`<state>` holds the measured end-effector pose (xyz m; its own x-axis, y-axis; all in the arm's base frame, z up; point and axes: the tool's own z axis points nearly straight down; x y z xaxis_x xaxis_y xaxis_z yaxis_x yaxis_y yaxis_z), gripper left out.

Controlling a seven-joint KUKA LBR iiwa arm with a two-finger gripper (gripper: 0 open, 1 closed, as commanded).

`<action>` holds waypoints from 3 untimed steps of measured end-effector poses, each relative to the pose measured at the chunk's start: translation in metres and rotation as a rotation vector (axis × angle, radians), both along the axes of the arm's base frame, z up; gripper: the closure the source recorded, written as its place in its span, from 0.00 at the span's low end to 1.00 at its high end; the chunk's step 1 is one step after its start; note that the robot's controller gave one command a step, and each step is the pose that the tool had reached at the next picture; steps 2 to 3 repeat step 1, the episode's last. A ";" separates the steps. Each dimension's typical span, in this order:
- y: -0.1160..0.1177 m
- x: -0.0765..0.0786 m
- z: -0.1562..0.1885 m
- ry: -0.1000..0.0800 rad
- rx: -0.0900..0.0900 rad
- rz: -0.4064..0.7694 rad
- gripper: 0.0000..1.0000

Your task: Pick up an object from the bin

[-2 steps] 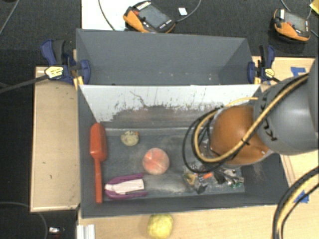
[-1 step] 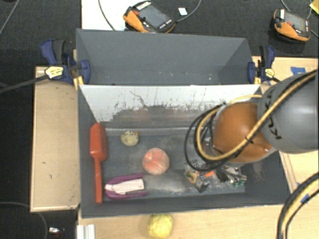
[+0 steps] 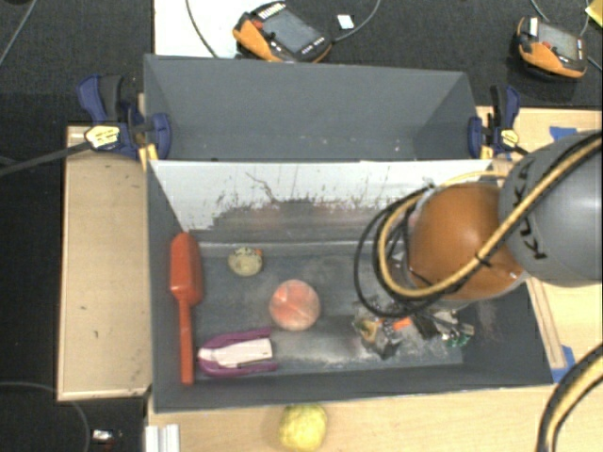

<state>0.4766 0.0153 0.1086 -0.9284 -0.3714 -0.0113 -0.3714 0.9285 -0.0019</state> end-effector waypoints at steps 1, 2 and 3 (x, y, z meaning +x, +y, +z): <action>0.000 0.000 0.026 -0.001 0.000 -0.002 1.00; 0.000 0.000 0.026 -0.001 0.000 -0.002 1.00; 0.000 0.000 0.026 -0.001 0.000 -0.002 1.00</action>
Offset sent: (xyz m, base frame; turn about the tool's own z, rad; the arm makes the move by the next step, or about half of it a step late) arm 0.0000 0.0000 0.0265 0.0010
